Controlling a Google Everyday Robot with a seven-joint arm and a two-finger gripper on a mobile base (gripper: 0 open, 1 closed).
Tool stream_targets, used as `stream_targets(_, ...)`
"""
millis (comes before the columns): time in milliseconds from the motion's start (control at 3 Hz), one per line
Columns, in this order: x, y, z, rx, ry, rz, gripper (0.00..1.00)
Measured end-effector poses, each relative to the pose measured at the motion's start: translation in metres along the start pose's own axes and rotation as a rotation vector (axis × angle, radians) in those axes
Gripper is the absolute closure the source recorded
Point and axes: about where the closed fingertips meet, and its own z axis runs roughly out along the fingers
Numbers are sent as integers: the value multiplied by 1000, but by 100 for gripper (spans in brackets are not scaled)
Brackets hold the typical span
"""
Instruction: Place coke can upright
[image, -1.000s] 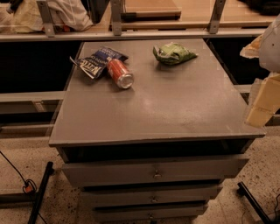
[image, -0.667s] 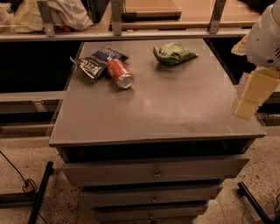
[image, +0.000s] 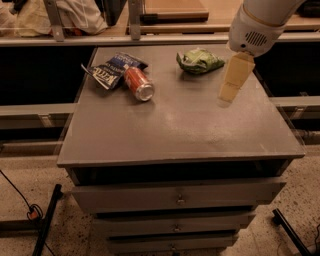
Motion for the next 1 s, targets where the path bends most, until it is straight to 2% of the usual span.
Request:
stream_targets(333, -40, -40, 34, -13, -11, -2, 0)
stream_targets(667, -67, -77, 62, 3, -36, 32, 0)
stream_targets(1000, -67, -77, 62, 3, -37, 31, 0)
